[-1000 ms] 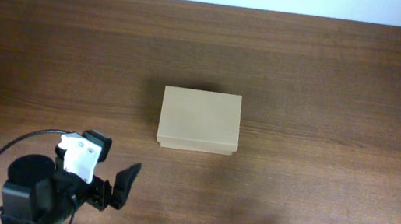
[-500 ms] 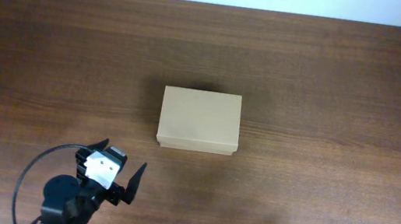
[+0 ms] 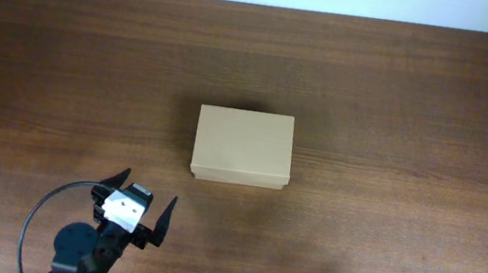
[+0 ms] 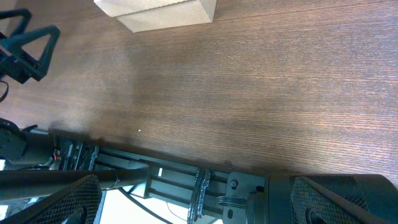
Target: Pack container
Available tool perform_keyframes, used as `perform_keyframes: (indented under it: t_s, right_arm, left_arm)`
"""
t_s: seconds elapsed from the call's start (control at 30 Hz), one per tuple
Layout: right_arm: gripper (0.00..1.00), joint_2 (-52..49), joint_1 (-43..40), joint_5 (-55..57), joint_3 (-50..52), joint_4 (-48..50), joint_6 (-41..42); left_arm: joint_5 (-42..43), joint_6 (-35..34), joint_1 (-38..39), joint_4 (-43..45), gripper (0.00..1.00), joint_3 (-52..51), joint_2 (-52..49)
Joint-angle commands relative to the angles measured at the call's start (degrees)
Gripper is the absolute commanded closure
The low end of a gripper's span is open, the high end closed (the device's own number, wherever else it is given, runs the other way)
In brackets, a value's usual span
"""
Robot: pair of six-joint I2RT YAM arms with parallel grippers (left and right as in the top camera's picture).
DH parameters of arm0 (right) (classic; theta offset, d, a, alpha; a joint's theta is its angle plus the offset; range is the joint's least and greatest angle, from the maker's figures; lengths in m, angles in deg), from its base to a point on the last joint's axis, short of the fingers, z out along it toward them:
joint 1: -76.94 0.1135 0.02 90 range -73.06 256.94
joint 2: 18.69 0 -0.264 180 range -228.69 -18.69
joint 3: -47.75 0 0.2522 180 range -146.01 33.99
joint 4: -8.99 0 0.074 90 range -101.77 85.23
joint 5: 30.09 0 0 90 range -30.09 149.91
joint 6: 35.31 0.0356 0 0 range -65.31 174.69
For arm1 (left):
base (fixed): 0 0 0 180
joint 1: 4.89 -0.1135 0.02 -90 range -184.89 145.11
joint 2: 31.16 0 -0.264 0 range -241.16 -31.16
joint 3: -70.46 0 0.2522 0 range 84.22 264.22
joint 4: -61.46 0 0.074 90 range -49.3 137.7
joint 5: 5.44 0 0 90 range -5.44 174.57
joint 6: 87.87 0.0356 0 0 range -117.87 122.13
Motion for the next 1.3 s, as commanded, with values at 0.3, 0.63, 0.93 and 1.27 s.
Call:
perform_keyframes:
  t_s: [0.3, 0.63, 0.93, 1.27]
  right_arm:
    - [0.01, 0.3, 0.2, -0.3, -0.3, 0.0, 0.3]
    - [0.01, 0.3, 0.2, -0.3, -0.3, 0.0, 0.3]
    - [0.01, 0.3, 0.2, -0.3, -0.3, 0.0, 0.3]
    - [0.01, 0.3, 4.7, -1.1, 3.4, 19.3, -0.5]
  left_arm:
    - [-0.8, 0.9, -0.4, 0.1, 0.0, -0.4, 0.6]
    - [-0.8, 0.9, -0.4, 0.1, 0.0, -0.3, 0.6]
    - [-0.8, 0.9, -0.4, 0.1, 0.0, -0.3, 0.6]
    - [-0.8, 0.9, -0.4, 0.1, 0.01, -0.3, 0.6]
